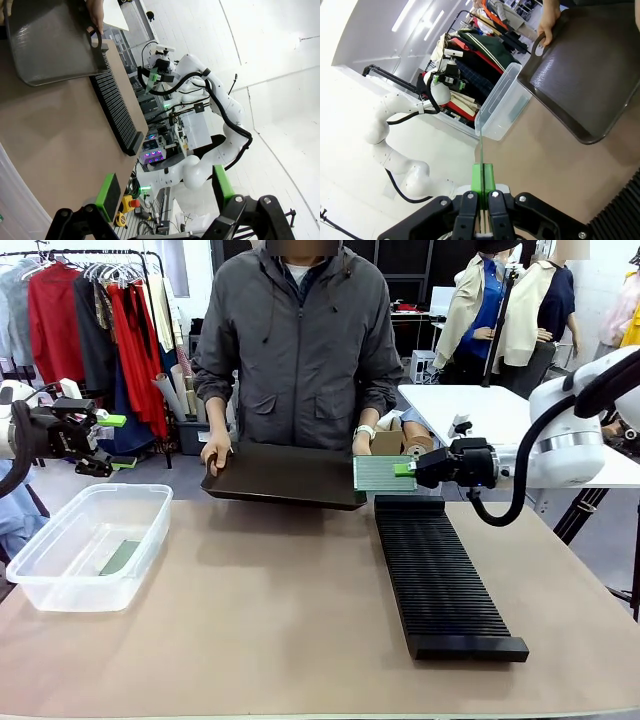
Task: Sort PCBs into racks and boxes based on the side picked up.
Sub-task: If the short side of the Blank PCB is picked up, insert it into the PCB Rack ; if the long side is picked up, place it in the Organizing box.
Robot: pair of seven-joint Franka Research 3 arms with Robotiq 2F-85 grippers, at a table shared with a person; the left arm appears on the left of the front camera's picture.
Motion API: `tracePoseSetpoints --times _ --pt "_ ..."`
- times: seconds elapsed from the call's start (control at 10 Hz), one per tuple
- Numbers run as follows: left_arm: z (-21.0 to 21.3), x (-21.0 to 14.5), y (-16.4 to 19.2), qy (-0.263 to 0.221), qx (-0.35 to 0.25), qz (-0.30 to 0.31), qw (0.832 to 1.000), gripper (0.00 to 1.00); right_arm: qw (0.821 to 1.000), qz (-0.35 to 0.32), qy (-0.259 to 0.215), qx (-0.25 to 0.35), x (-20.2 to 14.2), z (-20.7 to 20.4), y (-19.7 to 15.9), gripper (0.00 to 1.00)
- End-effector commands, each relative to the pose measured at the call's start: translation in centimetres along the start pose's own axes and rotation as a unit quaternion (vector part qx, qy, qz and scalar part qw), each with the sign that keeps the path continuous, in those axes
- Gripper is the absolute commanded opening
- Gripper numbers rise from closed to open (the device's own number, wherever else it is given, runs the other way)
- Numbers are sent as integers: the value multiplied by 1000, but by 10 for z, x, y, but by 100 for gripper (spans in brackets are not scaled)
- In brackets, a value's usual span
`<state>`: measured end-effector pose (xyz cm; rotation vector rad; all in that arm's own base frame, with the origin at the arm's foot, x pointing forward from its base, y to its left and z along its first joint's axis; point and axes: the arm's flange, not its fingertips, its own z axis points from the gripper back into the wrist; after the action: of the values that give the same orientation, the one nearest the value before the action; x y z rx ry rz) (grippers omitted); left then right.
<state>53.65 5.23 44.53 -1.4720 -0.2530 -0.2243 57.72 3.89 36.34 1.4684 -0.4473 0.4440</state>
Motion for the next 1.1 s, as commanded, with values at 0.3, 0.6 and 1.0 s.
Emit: tracePoseSetpoints --times 0.3,0.6,1.0 --pt "0 -2 -3 1 5 -2 1000 96 999 48 -1 -4 -6 36 3 0" --pt "0 -2 -3 1 5 -2 1000 96 997 71 6 1 -2 52 -1 0" --pt "0 -2 -3 1 5 -2 1000 96 986 162 22 -13 1 87 -20 0"
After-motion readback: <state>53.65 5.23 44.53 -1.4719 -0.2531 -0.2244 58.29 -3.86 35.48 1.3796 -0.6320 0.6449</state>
